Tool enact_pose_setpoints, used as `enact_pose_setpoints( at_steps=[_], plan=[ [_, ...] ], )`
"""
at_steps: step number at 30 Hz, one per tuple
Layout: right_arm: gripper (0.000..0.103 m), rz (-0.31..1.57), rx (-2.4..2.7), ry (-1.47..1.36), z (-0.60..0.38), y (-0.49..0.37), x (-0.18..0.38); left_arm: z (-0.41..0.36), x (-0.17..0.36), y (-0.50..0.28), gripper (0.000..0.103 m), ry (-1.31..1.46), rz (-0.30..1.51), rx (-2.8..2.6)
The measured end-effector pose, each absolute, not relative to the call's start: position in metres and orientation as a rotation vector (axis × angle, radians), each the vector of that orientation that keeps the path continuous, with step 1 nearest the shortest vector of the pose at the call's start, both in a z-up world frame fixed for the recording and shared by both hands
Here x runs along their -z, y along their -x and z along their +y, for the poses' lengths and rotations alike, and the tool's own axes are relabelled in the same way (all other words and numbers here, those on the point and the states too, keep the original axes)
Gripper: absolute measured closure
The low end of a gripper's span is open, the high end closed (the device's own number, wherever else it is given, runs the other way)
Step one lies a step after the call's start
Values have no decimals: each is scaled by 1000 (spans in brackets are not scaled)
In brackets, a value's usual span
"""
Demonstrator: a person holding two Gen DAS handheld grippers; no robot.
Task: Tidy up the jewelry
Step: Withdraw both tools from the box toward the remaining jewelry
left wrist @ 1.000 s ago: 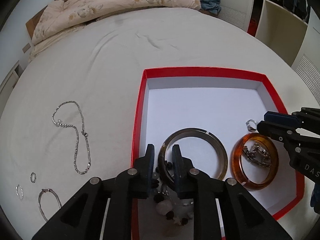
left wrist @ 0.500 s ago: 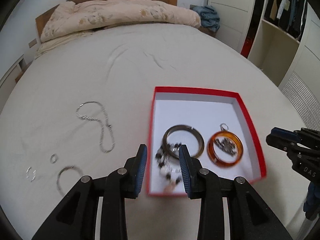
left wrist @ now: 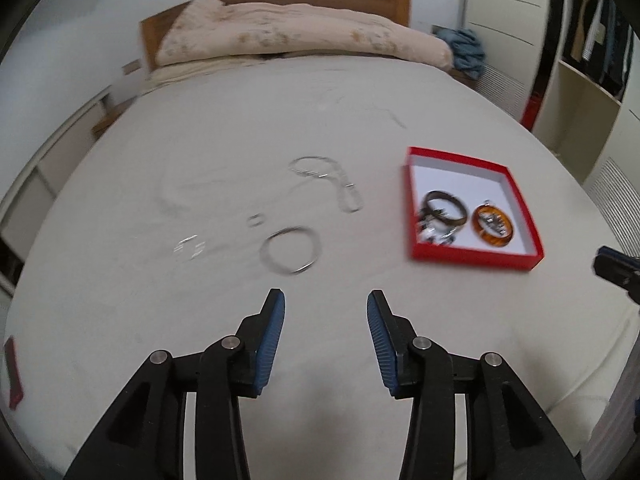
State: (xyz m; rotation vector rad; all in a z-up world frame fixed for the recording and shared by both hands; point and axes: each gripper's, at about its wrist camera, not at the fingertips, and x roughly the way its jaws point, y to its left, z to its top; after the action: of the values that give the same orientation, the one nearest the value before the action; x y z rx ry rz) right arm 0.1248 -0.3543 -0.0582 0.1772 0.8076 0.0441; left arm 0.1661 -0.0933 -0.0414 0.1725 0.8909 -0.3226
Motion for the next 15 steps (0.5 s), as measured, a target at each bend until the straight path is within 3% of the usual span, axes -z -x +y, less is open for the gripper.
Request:
enact_pose_setpoints(
  at_steps=[15],
  plan=[
    [84,701,-118,-157,-254,-55,2,48,5,-91,52,-15,795,175]
  ],
)
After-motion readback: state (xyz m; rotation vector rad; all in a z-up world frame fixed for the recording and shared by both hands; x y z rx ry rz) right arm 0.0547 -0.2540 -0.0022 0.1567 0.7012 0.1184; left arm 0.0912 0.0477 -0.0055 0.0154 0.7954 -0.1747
